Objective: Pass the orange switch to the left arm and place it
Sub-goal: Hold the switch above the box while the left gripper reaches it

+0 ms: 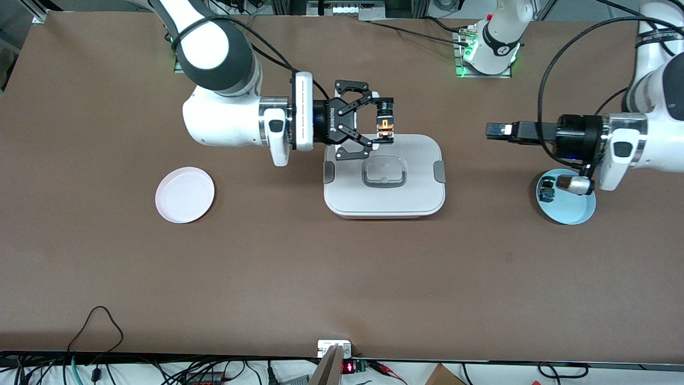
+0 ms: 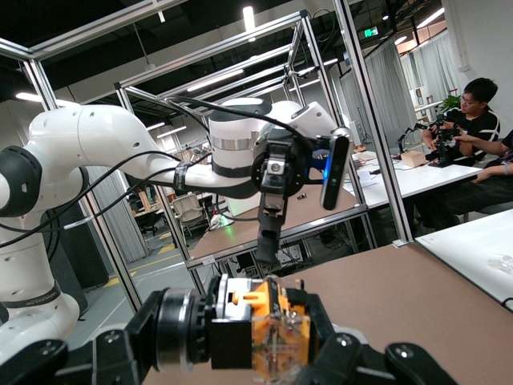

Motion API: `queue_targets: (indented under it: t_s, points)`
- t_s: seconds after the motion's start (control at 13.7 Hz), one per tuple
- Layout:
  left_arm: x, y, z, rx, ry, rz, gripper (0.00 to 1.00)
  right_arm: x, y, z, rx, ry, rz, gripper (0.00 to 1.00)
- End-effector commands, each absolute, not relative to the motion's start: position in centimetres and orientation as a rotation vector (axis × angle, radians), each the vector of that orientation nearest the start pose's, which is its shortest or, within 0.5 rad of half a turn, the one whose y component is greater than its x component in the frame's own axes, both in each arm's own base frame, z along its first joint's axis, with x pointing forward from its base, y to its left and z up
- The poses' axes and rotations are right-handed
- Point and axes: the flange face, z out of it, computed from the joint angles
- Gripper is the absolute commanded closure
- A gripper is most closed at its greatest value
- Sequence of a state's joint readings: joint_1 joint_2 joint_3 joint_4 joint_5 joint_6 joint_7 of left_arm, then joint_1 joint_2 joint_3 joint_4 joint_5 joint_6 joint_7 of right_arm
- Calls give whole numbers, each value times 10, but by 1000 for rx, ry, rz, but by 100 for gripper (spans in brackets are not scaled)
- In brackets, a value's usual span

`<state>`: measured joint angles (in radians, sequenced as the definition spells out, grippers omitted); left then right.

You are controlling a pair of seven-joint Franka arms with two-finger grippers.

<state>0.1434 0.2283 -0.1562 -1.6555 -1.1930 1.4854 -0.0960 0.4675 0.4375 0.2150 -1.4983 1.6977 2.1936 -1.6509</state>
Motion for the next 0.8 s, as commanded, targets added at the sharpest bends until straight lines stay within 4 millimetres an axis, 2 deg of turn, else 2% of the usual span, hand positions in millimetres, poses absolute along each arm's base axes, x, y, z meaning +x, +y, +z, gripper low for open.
queue_targets:
  t_s: [0.0, 0.15, 0.29, 0.51, 0.58, 0.73]
  points:
    - [600, -128, 520, 1827, 268, -436, 0, 556, 481, 489, -1307, -963, -959, 100]
    - [596, -152, 513, 1804, 290, -429, 0, 559, 484, 489, -1301, -955, -967, 100]
    - [592, -172, 514, 1795, 305, -404, 0, 558, 488, 488, -1295, -957, -965, 100]
    - [567, -212, 520, 1814, 330, -374, 0, 558, 493, 484, -1301, -961, -965, 100]
    - [562, -220, 524, 1818, 326, -367, 0, 559, 495, 482, -1305, -964, -966, 100]
    - [561, -221, 529, 1820, 329, -366, 0, 559, 496, 480, -1309, -969, -967, 100]
